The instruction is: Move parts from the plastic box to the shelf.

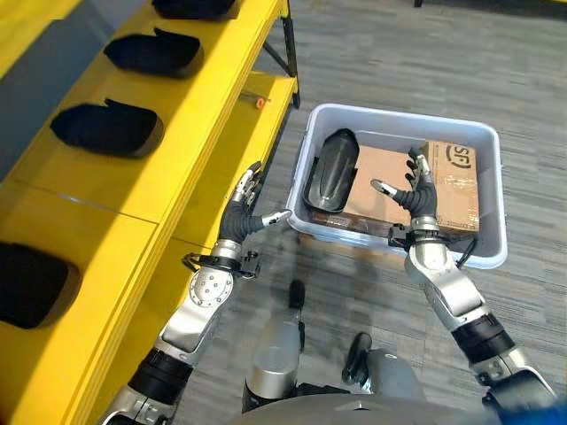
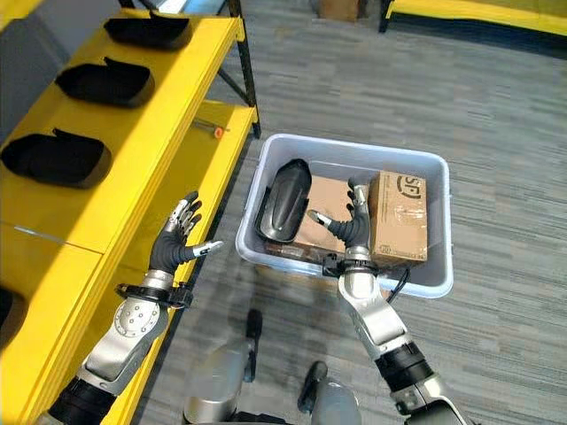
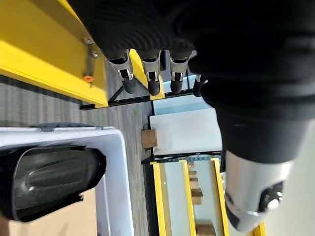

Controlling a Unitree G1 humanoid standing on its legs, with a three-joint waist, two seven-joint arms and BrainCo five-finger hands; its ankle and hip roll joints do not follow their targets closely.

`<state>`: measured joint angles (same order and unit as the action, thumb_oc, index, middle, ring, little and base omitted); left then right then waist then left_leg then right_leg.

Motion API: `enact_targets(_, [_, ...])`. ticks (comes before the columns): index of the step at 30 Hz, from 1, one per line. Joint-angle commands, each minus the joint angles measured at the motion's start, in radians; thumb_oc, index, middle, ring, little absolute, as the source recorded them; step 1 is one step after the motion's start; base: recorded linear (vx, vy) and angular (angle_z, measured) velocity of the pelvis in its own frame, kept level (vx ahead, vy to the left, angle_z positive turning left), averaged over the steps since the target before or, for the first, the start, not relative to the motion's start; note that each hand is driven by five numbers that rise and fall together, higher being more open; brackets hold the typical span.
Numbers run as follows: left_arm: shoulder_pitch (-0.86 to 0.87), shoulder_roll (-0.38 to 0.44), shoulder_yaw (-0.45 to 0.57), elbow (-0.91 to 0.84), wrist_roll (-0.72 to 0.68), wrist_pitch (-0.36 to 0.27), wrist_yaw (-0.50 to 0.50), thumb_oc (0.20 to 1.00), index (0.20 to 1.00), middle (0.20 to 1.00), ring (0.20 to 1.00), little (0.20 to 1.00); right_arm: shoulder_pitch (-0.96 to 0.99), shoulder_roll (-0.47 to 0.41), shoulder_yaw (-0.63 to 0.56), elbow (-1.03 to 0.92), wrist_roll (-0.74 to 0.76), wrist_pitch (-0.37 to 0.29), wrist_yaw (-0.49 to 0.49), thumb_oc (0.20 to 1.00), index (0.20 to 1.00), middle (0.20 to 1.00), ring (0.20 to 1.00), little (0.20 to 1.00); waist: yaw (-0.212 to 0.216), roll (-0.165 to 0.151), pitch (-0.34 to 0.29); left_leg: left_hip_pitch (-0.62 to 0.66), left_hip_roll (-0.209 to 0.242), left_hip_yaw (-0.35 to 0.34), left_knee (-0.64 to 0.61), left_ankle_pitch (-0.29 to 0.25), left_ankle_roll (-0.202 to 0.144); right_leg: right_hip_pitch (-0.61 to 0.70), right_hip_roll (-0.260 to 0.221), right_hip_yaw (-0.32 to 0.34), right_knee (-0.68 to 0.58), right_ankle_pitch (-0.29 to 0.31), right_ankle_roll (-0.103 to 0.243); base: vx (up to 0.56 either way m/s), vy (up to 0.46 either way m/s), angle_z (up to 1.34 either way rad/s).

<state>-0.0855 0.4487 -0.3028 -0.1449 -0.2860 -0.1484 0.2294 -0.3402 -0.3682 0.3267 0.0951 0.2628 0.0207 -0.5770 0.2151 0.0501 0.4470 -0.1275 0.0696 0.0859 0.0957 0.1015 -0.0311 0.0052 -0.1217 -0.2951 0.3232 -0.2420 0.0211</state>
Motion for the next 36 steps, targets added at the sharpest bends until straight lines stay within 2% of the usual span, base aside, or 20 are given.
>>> enact_targets(1, [-0.033,0.035,0.016,-0.128,-0.008,-0.114,-0.053,1.000,1.000,1.000,1.000,1.000,-0.070,0.004,-0.014,0.051,-0.013,-0.007,-0.055,1.000,1.000,1.000,1.000,1.000,0.016,-0.002,-0.019,-0.073,0.032,-0.071,0.052,-0.006,-0.044,-0.025,-0.016,-0.057,0.045,0.057,-0.007,-0.06,-0.008,0.18])
enact_targets(5, [-0.081,0.045,0.003,-0.127,-0.020,-0.129,-0.070,1.000,1.000,1.000,1.000,1.000,-0.172,0.018,-0.024,0.164,0.017,-0.002,-0.076,1.000,1.000,1.000,1.000,1.000,0.042,0.007,0.014,-0.113,0.014,-0.093,0.068,-0.009,-0.038,-0.064,-0.022,-0.070,0.087,0.048,-0.010,-0.07,0.010,0.23])
enact_targets(8, [-0.149,0.058,-0.015,-0.123,-0.022,-0.155,-0.077,1.000,1.000,1.000,1.000,1.000,-0.296,0.034,-0.035,0.284,0.048,0.027,-0.107,1.000,1.000,1.000,1.000,1.000,0.065,0.017,0.051,-0.164,-0.007,-0.110,0.083,-0.012,-0.032,-0.120,-0.029,-0.082,0.141,0.032,-0.015,-0.11,0.030,0.16])
enact_targets(10, [-0.205,0.060,-0.031,-0.116,-0.014,-0.175,-0.066,1.000,1.000,1.000,1.000,1.000,-0.370,0.037,-0.045,0.384,0.074,0.018,-0.123,1.000,1.000,1.000,1.000,1.000,0.077,0.019,0.073,-0.202,-0.018,-0.116,0.091,-0.011,-0.027,-0.164,-0.033,-0.089,0.177,0.024,-0.019,-0.13,0.033,0.20])
enact_targets(13, [-0.261,0.062,-0.046,-0.119,-0.014,-0.159,-0.043,1.000,1.000,1.000,1.000,1.000,-0.421,0.035,-0.058,0.468,0.110,0.014,-0.131,1.000,1.000,1.000,1.000,1.000,0.087,0.020,0.073,-0.246,-0.031,-0.122,0.097,-0.011,-0.022,-0.210,-0.034,-0.095,0.199,0.022,-0.019,-0.05,0.029,0.10])
enact_targets(14, [-0.278,0.061,-0.053,-0.116,-0.015,-0.149,-0.037,1.000,1.000,1.000,1.000,1.000,-0.434,0.038,-0.059,0.496,0.117,0.008,-0.140,1.000,1.000,1.000,1.000,1.000,0.088,0.012,0.073,-0.252,-0.040,-0.128,0.104,-0.032,-0.027,-0.218,-0.038,-0.084,0.212,0.005,-0.011,0.04,0.010,0.11])
enact_targets(20, [-0.379,0.068,-0.079,-0.095,-0.019,-0.123,-0.040,1.000,1.000,1.000,1.000,1.000,-0.525,0.042,-0.067,0.605,0.177,-0.030,-0.189,1.000,1.000,1.000,1.000,1.000,0.099,-0.011,0.073,-0.348,-0.054,-0.130,0.126,-0.035,-0.012,-0.323,-0.034,-0.088,0.258,0.011,-0.007,-0.02,-0.004,0.14])
enact_targets(27, [-0.492,0.047,-0.111,-0.060,-0.024,-0.098,-0.019,1.000,1.000,1.000,1.000,1.000,-0.615,0.042,-0.063,0.650,0.222,0.027,-0.237,1.000,1.000,1.000,1.000,1.000,0.087,-0.020,0.073,-0.408,-0.077,-0.126,0.145,-0.037,0.007,-0.425,-0.036,-0.072,0.317,0.016,0.006,0.00,0.030,0.03])
enact_targets(29, [-0.508,0.040,-0.114,-0.050,-0.024,-0.098,-0.016,1.000,1.000,1.000,1.000,1.000,-0.632,0.040,-0.063,0.665,0.222,0.041,-0.244,1.000,1.000,1.000,1.000,1.000,0.085,-0.018,0.073,-0.417,-0.078,-0.121,0.147,-0.037,0.009,-0.444,-0.039,-0.069,0.329,0.015,0.008,0.00,0.047,0.02])
enact_targets(33, [-0.548,0.028,-0.115,-0.021,-0.031,-0.108,-0.009,1.000,1.000,1.000,1.000,1.000,-0.701,0.014,-0.045,0.727,0.180,0.113,-0.240,1.000,1.000,1.000,1.000,1.000,0.075,-0.004,0.073,-0.458,-0.079,-0.111,0.161,-0.032,0.011,-0.512,-0.039,-0.053,0.371,0.014,0.009,0.00,0.069,-0.04])
enact_targets(36, [-0.568,0.023,-0.122,-0.009,-0.027,-0.117,-0.010,1.000,1.000,1.000,1.000,1.000,-0.727,0.002,-0.033,0.768,0.183,0.128,-0.240,1.000,1.000,1.000,1.000,1.000,0.071,0.000,0.073,-0.478,-0.077,-0.106,0.171,-0.033,0.013,-0.542,-0.039,-0.048,0.390,0.015,0.010,0.00,0.029,-0.05])
